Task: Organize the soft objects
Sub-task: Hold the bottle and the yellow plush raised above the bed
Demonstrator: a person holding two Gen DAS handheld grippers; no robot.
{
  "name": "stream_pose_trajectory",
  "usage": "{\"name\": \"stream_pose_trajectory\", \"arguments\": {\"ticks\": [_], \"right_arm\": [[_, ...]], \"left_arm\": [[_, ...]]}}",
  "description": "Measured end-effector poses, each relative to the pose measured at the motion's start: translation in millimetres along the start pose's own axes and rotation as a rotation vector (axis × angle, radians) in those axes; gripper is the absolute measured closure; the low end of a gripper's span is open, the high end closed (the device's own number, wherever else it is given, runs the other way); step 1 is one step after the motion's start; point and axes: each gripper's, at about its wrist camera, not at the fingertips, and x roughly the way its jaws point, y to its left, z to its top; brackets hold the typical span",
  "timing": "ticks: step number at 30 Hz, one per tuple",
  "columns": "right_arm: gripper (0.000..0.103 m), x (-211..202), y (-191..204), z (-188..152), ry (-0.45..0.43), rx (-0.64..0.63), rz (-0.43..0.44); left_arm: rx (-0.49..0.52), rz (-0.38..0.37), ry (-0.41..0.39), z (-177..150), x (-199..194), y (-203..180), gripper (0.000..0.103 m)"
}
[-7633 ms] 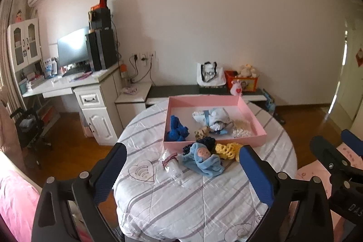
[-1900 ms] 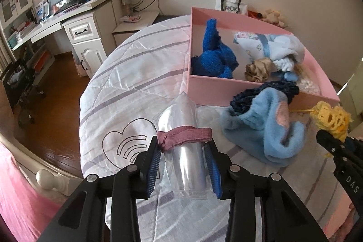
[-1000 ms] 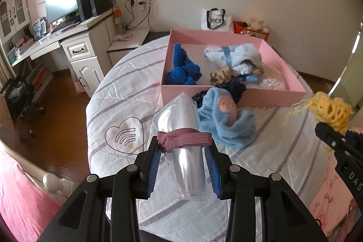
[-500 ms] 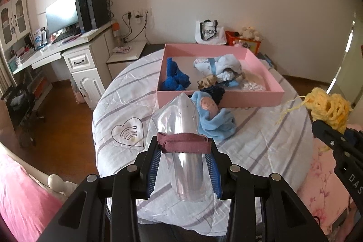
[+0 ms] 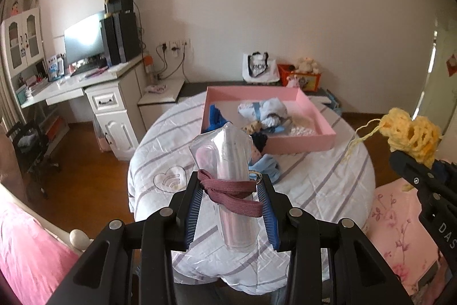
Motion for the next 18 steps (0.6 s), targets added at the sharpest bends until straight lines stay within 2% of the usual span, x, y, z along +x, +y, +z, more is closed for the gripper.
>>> {"name": "stream_pose_trajectory", "arguments": {"ticks": [18], "right_arm": [[0.078, -58.6, 5.8, 3.1, -0.136, -0.028, 0.000]], "left_arm": [[0.013, 0.014, -0.190, -26.3, -96.1, -7.4, 0.068]]}}
